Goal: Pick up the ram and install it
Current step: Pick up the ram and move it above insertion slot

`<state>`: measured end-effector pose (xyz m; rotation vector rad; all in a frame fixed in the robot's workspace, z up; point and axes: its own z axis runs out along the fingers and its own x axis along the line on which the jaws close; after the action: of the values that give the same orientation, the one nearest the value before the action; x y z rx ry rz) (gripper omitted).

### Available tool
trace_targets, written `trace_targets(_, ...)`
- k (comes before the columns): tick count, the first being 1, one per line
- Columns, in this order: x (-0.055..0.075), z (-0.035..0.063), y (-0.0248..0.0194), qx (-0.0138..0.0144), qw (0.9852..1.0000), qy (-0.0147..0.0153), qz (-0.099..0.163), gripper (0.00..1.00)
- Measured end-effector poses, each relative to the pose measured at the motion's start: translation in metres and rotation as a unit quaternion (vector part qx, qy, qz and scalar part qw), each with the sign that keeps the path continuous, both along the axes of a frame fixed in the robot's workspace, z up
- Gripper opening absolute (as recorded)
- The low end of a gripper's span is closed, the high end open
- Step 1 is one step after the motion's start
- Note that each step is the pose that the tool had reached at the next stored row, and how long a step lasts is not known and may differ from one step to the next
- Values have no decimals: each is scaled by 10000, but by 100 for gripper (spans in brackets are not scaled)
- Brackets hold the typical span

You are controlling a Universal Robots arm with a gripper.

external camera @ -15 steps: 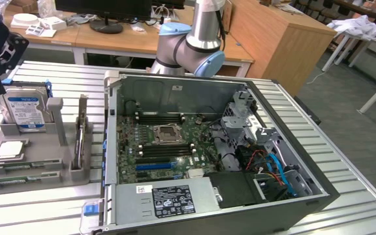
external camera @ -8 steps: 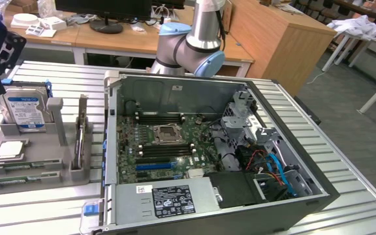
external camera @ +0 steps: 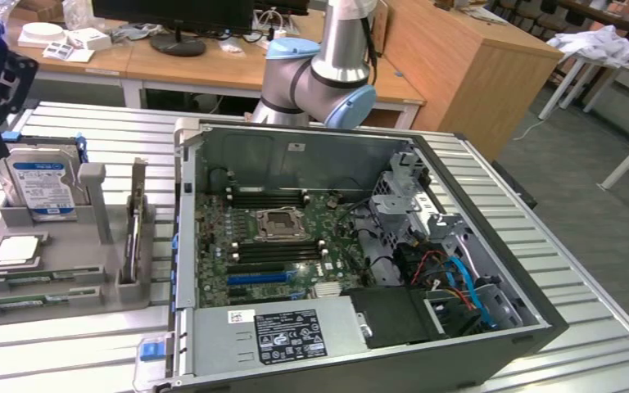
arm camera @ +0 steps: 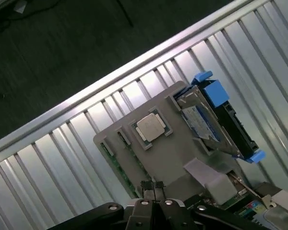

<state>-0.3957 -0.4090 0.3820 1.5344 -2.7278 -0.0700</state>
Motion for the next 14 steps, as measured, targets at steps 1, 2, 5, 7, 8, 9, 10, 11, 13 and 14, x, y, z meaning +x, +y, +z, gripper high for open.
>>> trace_targets(1,0,-1,0,0,10000,0,90,11)
trace_targets(2,0,-1,0,0,9998,0,180,11)
trace_targets(5,0,-2,0,0,9990,0,457,11)
trace_targets(7,0,-3,0,0,9980,0,637,11)
trace_targets(8,0,-3,0,0,9974,0,727,11)
trace_targets(9,0,-4,0,0,9967,0,816,11)
trace_targets(10,0,-4,0,0,9959,0,906,11)
trace_targets(11,0,-5,0,0,9950,0,1001,11)
trace_targets(13,0,-5,0,0,9930,0,1179,11)
trace_targets(14,0,-5,0,0,9919,0,1269,11)
